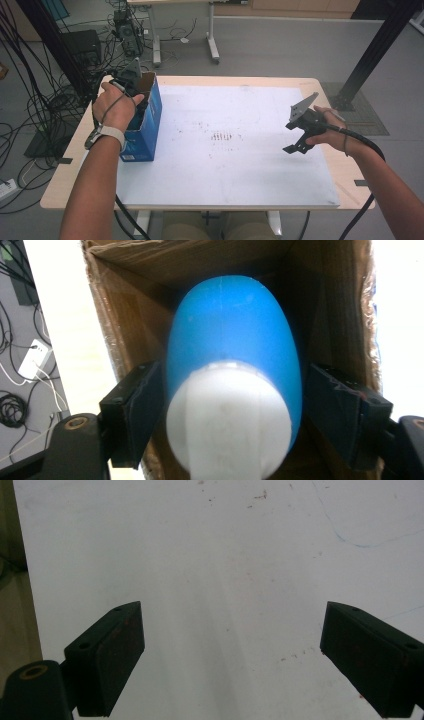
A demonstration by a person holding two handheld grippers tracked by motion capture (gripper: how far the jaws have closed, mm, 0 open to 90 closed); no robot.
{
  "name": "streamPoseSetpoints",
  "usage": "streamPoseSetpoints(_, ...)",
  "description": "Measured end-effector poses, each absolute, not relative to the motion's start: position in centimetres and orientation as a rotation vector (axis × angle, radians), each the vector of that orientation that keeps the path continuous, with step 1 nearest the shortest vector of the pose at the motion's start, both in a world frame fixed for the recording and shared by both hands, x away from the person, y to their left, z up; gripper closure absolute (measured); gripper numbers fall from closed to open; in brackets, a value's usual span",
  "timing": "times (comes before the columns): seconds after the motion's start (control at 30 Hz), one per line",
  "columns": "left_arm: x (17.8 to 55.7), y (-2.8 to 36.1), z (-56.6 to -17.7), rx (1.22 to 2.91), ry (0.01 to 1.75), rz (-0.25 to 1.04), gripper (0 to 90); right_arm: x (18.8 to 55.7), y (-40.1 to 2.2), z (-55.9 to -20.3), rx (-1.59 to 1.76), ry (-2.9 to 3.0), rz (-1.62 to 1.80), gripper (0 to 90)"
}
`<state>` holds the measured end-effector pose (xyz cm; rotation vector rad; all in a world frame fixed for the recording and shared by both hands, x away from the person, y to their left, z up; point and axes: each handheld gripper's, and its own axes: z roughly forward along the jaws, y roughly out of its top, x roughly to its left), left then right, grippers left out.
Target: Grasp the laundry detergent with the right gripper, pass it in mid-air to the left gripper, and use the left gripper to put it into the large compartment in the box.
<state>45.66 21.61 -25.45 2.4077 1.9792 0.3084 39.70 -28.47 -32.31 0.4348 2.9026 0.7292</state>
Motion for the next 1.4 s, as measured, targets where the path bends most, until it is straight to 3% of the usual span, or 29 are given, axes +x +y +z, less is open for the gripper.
streamPoseSetpoints(0.1,45.5,21.7,-24.8,2.405,1.96,0.315,16.7,39.6,-28.5,-32.2,0.437,2.901,0.727,10.7)
streamPoseSetpoints(0.63,43.8,20.4,-19.4,2.406,1.759,0.359,12.6,39.2,-28.7,-31.5,0.446,2.889,0.707,10.7)
streamPoseSetpoints(1.4,41.3,10.0,-16.6,2.723,1.073,0.226,7.0,39.0,-28.5,-30.6,0.436,2.885,0.706,10.7)
